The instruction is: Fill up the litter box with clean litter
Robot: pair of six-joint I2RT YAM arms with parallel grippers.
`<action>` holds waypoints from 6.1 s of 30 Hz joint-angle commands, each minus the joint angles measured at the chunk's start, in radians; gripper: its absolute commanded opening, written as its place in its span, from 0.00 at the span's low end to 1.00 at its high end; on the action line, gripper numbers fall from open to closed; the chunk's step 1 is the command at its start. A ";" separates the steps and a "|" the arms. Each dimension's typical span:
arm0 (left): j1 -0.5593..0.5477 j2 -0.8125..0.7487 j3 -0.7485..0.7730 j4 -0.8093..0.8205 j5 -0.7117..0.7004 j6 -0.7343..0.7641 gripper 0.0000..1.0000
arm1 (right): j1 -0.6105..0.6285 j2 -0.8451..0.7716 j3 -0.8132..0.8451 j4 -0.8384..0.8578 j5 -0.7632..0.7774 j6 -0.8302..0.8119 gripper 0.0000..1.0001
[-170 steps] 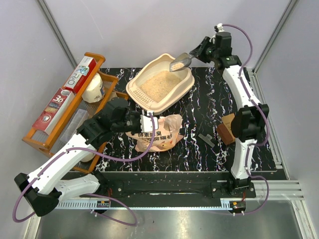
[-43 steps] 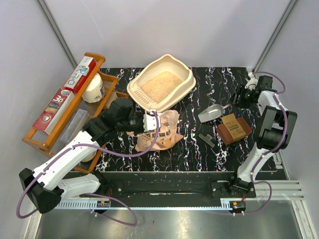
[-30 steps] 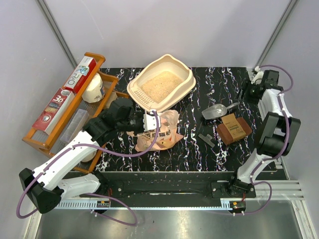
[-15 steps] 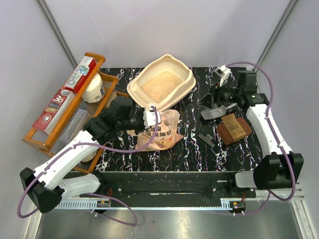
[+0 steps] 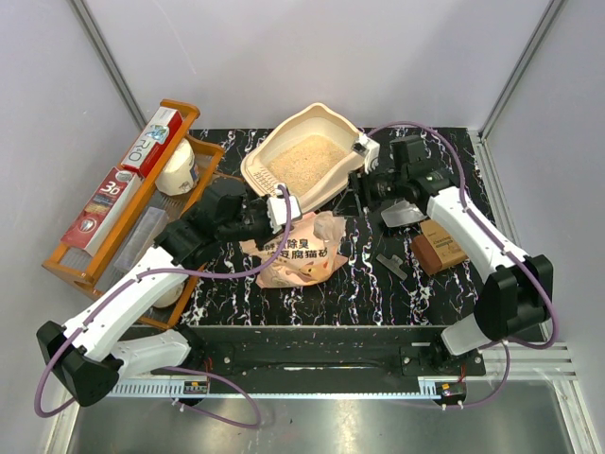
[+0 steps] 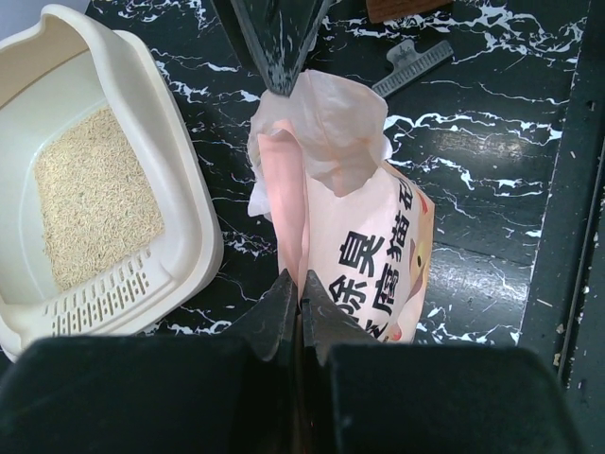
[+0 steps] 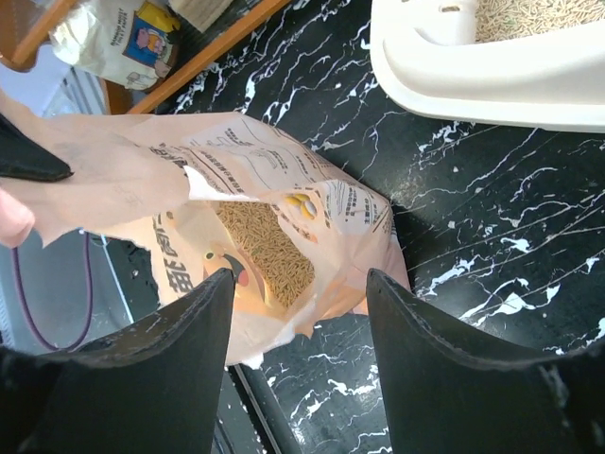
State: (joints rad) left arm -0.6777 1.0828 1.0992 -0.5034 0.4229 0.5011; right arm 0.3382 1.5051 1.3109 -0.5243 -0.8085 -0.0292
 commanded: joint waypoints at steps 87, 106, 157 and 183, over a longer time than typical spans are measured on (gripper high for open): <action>-0.014 0.080 0.042 0.235 0.123 -0.185 0.00 | 0.053 -0.200 -0.320 0.139 -0.109 -0.402 0.77; -0.014 0.085 0.028 0.241 0.122 -0.196 0.00 | 0.090 -0.184 -0.323 0.190 -0.156 -0.430 0.66; 0.148 0.523 0.482 0.043 -0.075 -0.142 0.04 | 0.099 -0.227 -0.386 0.380 -0.043 -0.440 0.00; 0.102 0.644 0.403 0.057 0.301 -0.248 0.00 | 0.099 -0.155 -0.387 0.446 -0.057 -0.414 0.05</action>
State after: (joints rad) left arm -0.5770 1.7252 1.4834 -0.4843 0.6300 0.2970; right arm 0.4362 1.3163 0.8970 -0.1627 -0.8322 -0.4507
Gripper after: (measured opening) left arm 0.012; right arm 0.044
